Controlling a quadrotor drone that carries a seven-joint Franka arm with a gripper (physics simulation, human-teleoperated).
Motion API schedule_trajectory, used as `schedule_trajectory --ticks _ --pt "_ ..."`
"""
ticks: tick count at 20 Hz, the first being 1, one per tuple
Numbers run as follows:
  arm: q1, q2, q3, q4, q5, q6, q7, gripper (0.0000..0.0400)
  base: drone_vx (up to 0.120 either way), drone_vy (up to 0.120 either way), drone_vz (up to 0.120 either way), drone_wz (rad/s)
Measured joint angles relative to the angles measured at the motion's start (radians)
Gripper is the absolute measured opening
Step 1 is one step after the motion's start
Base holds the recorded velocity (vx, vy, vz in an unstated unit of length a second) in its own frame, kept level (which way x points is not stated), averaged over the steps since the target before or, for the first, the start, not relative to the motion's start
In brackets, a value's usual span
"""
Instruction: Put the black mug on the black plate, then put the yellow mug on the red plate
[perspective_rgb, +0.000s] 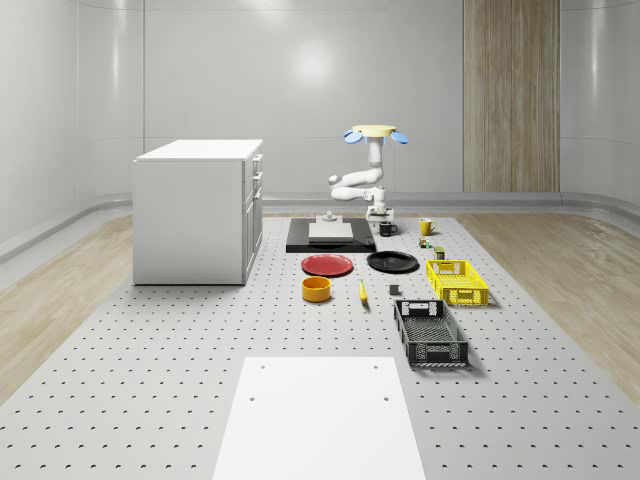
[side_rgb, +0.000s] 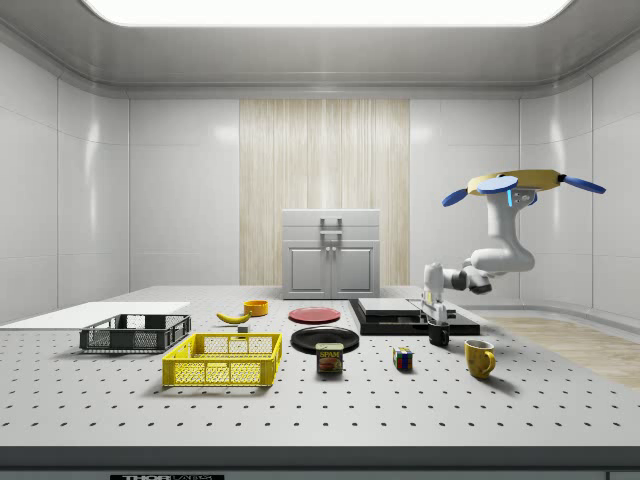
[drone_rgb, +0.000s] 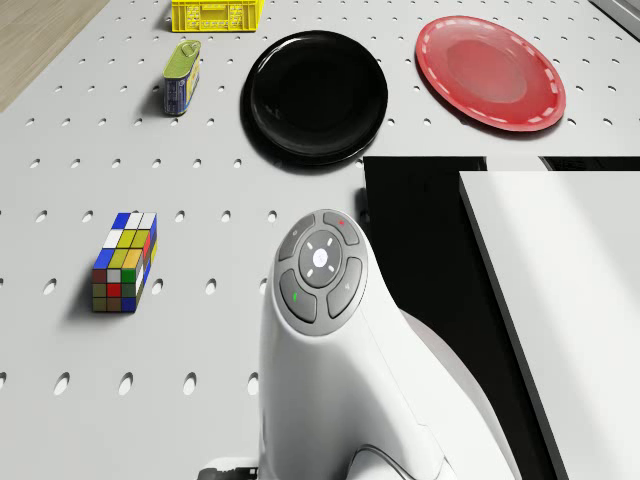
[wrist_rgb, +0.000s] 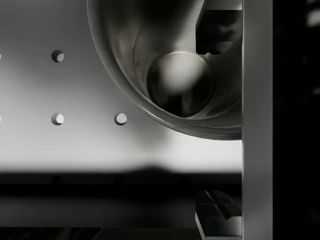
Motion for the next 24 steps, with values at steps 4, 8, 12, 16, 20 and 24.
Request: schedule_trajectory --ticks 4,8,12,16,20,24 --pt "-0.002 -0.011 -0.002 0.003 0.001 0.012 0.0 0.0356 0.0 0.0 0.0 0.0" --pt "-0.005 -0.02 -0.001 0.005 0.005 0.022 0.002 0.02 0.0 0.0 0.0 0.0" --pt "-0.009 -0.029 0.0 0.006 0.009 0.031 0.004 0.0143 0.0 0.0 0.0 0.0" --pt "-0.012 -0.038 0.002 0.007 0.013 0.039 0.007 0.0122 0.0 0.0 0.0 0.0" --pt "-0.015 -0.045 0.016 0.004 0.028 0.04 0.011 0.0114 0.0 0.0 0.0 0.0" --pt "-0.018 -0.05 0.061 -0.007 0.074 0.026 0.019 0.0112 0.0 0.0 0.02 0.0"
